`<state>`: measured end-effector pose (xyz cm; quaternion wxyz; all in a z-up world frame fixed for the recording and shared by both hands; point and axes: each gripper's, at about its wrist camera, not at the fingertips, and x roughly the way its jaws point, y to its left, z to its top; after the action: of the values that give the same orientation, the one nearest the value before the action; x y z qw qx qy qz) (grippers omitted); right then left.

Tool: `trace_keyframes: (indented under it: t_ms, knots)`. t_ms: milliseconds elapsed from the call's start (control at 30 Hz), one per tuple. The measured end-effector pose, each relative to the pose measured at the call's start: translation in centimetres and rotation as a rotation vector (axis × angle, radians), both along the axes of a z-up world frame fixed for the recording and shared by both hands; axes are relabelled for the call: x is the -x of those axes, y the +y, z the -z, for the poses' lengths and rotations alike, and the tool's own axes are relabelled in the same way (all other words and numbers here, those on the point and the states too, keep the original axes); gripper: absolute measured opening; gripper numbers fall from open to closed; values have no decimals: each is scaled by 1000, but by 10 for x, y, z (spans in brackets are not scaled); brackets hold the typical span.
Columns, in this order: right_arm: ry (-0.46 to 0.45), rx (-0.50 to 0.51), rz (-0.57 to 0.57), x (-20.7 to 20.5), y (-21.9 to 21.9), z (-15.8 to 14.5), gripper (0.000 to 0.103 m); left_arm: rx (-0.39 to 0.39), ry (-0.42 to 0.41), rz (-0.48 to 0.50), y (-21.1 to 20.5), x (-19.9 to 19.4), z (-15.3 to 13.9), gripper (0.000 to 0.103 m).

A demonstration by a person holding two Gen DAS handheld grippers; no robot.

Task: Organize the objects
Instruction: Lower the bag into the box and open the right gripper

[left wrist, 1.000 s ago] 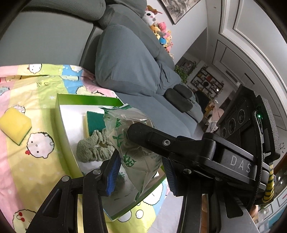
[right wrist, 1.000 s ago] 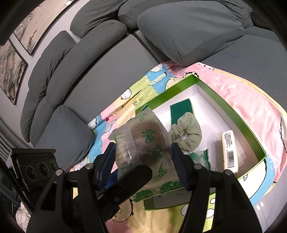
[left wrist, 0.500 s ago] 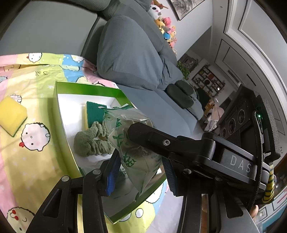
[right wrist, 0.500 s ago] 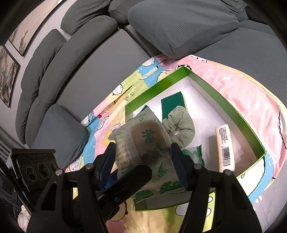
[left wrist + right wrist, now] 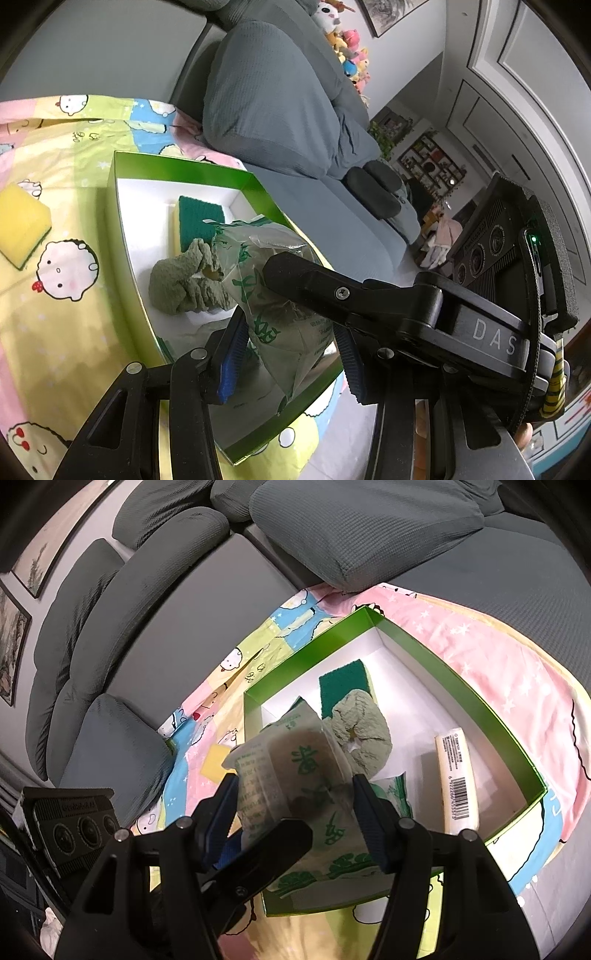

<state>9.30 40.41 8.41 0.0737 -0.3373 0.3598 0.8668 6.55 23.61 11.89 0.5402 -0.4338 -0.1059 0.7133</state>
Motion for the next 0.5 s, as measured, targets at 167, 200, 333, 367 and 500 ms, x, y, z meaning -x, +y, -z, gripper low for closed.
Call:
trace_keyframes:
  t_ms: [167,200,333,367,500]
  knots:
    - [-21,1,9,0,1,3,61,4,-22,6,2,1,5,47]
    - [-23,2,9,0,2,4,61,5,-23,6,3,2,6,47]
    - [-38,6,19,0,4,6,61,12,-28,6,5,2,8,47]
    - [-42,7,22,1,4,7,61,15,-28,6,6,2,9,47]
    - [-75,-2,46,1,6,10,61,36,-24,-13,6,4,12,47]
